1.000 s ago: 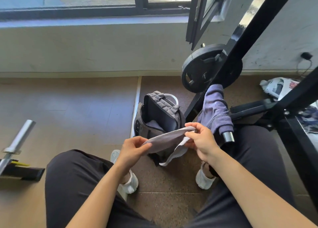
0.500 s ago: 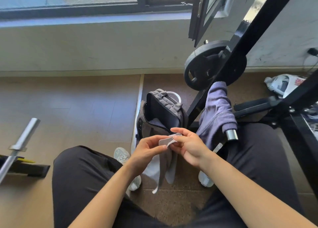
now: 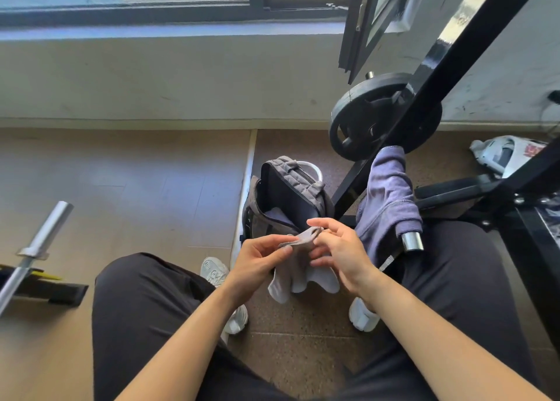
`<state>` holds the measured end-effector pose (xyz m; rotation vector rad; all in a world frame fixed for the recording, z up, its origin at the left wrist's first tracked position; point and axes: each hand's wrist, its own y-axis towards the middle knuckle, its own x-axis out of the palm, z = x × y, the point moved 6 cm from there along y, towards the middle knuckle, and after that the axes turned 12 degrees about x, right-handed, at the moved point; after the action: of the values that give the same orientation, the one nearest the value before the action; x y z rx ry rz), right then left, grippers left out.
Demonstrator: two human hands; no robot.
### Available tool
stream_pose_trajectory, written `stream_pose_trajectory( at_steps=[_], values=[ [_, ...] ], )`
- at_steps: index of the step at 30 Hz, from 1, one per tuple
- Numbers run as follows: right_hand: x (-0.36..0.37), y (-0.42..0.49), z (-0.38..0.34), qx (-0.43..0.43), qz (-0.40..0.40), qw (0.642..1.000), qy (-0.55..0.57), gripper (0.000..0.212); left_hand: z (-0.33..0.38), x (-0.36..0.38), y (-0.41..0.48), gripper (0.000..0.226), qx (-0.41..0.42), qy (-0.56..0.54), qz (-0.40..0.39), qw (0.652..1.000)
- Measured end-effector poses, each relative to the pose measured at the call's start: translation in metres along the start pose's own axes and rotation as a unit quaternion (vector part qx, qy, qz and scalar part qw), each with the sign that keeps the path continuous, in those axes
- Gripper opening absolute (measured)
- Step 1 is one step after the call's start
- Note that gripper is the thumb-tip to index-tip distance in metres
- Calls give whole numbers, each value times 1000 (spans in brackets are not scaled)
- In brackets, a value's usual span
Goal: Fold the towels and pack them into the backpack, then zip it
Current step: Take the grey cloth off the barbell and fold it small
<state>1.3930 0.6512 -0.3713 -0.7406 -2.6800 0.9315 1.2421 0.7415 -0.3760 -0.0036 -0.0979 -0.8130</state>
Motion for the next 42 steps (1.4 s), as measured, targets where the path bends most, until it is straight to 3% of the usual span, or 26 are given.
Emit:
stream_pose_trajectory(
  at_steps=[2, 4, 5, 7, 11, 14, 18, 23, 29, 33, 37, 42],
  values=[
    [-7, -4, -14, -143, 81, 958, -236, 42, 3, -3, 2, 20, 5, 23, -1, 1000],
    [1, -7, -18, -230, 48, 905, -355, 49, 7, -3, 3, 18, 14, 27, -7, 1000],
    [6, -7, -16, -231, 8, 904, -359, 50, 8, -2, 2, 17, 18, 21, -9, 1000],
    [11, -6, -12, -208, -45, 915, -344, 40, 11, -1, 2, 16, 21, 9, -15, 1000],
    [11, -4, -11, -223, -36, 910, -348, 13, 14, -6, 1, 17, 16, -21, -8, 1000],
    [11, -6, -16, -234, -70, 917, -314, 12, 15, -6, 1, 17, 20, -34, -16, 999],
    [18, -9, -10, -166, -152, 935, -273, 13, 12, -3, -1, 17, 21, -36, -14, 999],
    [8, -4, -12, -178, -98, 937, -284, 8, 12, -3, 2, 16, 34, -63, -5, 997],
    [5, -8, -15, -164, -138, 947, -239, 6, 5, 0, 4, 21, 71, 39, -25, 996],
    [0, -12, -21, -165, -135, 955, -207, 8, 1, 3, 4, 13, 90, 130, -60, 986],
    [-5, -13, -24, -163, -130, 962, -178, 8, -5, 4, 3, 28, 84, 190, -90, 974],
    [-3, -18, -27, -170, -158, 965, -120, 10, -18, 12, 3, 16, 70, 233, -159, 957]
  ],
)
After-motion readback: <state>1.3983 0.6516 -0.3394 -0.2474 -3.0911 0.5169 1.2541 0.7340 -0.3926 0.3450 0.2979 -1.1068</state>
